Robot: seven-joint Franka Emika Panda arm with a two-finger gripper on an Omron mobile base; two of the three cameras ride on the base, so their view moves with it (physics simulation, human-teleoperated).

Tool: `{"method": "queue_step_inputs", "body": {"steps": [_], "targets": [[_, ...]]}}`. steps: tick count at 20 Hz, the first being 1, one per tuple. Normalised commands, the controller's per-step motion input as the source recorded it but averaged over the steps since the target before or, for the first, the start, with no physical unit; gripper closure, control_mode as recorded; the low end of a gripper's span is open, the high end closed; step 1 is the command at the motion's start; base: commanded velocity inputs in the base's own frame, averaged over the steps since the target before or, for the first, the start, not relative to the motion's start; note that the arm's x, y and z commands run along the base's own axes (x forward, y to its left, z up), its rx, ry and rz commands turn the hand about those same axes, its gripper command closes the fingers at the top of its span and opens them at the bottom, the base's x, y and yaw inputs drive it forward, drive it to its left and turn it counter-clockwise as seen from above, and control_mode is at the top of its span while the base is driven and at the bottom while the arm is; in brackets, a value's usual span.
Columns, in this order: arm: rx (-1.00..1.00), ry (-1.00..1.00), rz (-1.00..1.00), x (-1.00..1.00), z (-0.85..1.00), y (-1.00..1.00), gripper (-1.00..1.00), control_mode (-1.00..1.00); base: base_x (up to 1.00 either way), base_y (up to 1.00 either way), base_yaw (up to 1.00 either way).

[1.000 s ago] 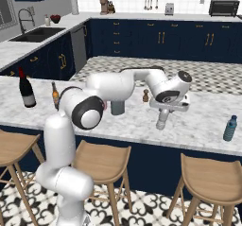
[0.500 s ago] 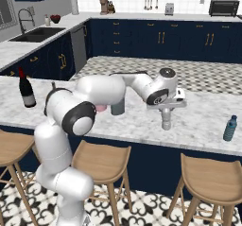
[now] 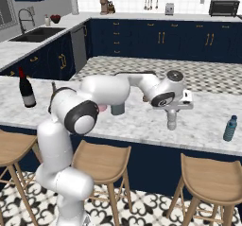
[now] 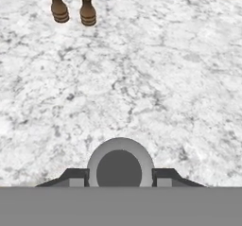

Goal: Move the plastic bottles in the middle to the plastics group, and the glass bottles in the middle to the glass group.

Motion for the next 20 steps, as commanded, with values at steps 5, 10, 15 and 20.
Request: {"method": "queue_step_inputs", "body": {"steps": [5,10,15,20], "targets": [[0.05,0.00,-0.03,0.00,0.00,-0.66,1.00,-1.00,0.00,0.00,0.00],[0.03,-0.04,-0.05,0.00,-0.16,-0.56,1.00,-1.00,0.00,0.00,0.00],[0.00,-0.08,-0.03,-0.01,-0.04,-0.39,1.00,-1.00,0.00,0.00,0.00],[0.00,-0.11,-0.02,0.00,-0.07,-0.28,1.00,-1.00,0.00,0.00,0.00]]}}
